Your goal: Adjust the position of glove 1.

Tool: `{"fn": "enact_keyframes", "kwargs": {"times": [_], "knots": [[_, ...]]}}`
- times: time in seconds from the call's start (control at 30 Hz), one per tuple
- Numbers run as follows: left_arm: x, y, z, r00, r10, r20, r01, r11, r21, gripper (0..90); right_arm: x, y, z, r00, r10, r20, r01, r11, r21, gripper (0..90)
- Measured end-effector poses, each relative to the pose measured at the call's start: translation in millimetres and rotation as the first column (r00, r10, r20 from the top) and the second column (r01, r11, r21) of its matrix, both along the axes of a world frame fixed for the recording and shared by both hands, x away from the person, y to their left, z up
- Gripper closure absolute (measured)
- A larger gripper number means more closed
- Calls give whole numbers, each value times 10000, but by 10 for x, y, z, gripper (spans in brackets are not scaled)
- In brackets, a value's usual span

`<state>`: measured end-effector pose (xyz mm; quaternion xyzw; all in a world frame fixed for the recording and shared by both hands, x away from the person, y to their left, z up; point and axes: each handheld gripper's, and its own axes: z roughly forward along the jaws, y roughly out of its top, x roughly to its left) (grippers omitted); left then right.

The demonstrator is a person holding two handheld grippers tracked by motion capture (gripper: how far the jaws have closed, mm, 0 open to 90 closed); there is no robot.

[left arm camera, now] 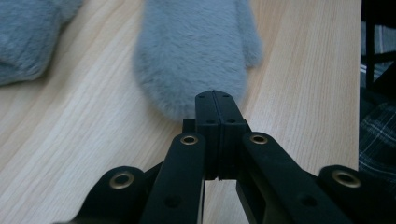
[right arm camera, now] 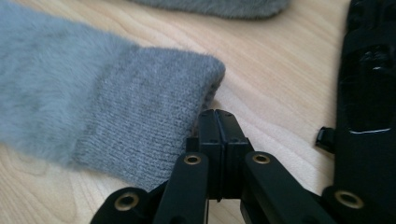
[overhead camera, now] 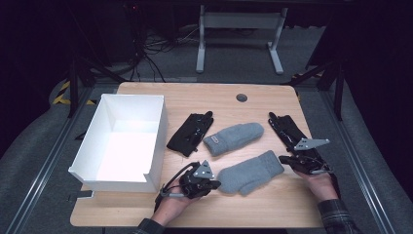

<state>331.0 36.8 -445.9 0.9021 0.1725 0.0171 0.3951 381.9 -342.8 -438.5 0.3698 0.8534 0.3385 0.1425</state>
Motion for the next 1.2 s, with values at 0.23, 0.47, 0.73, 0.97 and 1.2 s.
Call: {"fn": "enact_keyframes", "kwargs": {"times": [0.23,0.47,0.73,0.97,1.2], "knots": [[36,16,-65,9996,164,-218,-157,9994,302,900,-90,19,-30,9989,323,-347,-328,9993,-152,900],[117,96,-89,9980,567,-271,-556,9976,420,900,-283,80,-36,9943,916,-543,-917,9958,13,900],[160,184,-86,9956,820,-453,-796,9955,517,900,-506,283,-51,9745,2133,-699,-2141,9768,-42,900],[175,229,-83,9930,1062,-524,-1037,9934,496,900,-608,375,-6,9636,2641,-411,-2649,9642,-151,900],[160,184,-81,9937,840,-742,-807,9957,458,900,-315,408,196,9738,2210,535,-2235,9737,448,900]]}}
